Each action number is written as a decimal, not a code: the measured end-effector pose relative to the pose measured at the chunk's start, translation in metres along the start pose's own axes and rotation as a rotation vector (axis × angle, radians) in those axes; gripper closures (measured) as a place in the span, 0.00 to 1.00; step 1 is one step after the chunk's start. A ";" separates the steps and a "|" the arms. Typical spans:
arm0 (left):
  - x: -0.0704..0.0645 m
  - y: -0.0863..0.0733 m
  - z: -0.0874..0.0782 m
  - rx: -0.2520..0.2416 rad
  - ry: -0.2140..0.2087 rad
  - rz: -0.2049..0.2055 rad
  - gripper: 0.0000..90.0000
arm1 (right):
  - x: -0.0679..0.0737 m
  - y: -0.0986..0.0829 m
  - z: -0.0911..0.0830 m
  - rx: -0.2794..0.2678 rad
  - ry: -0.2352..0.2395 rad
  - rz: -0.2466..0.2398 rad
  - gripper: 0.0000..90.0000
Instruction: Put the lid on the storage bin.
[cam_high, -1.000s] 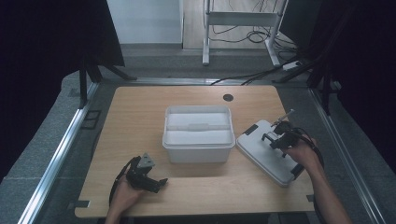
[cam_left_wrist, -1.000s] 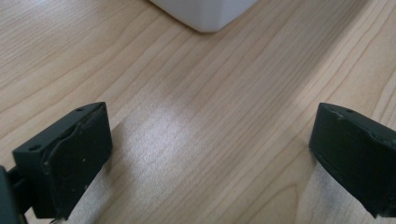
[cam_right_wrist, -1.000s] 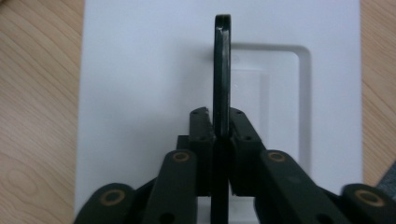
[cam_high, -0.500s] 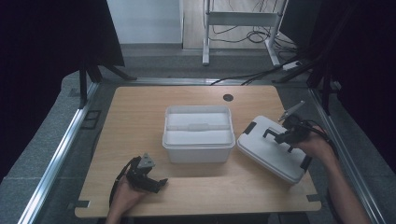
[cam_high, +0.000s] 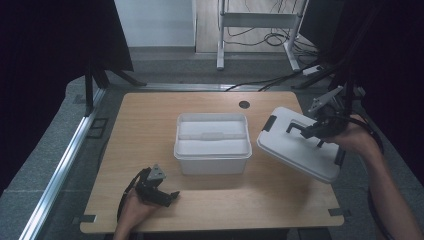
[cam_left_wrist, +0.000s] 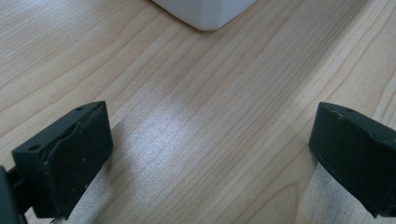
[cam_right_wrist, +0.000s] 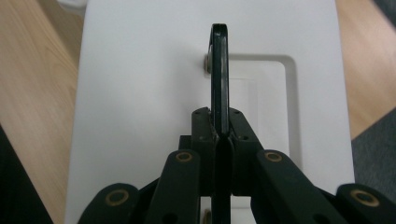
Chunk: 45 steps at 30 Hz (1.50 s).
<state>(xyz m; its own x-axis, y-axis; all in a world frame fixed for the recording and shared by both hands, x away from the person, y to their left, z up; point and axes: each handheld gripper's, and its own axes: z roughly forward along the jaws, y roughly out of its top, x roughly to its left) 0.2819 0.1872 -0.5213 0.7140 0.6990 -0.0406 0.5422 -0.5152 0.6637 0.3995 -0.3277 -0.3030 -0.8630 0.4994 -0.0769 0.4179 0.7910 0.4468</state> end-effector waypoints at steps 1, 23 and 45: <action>0.000 0.000 0.000 0.000 0.000 0.000 0.00 | 0.001 0.005 -0.004 -0.008 0.004 -0.009 0.93; 0.000 0.000 0.000 0.001 0.000 0.002 0.00 | 0.043 0.140 0.023 -0.072 0.123 -0.357 0.93; 0.000 0.000 0.000 0.003 -0.002 0.003 0.00 | 0.089 0.224 0.114 -0.057 0.262 -0.502 0.93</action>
<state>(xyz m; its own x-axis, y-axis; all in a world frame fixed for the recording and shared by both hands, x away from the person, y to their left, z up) 0.2820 0.1875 -0.5211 0.7167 0.6963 -0.0400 0.5410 -0.5188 0.6620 0.4489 -0.0658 -0.3115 -0.9965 -0.0428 -0.0715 -0.0710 0.8847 0.4608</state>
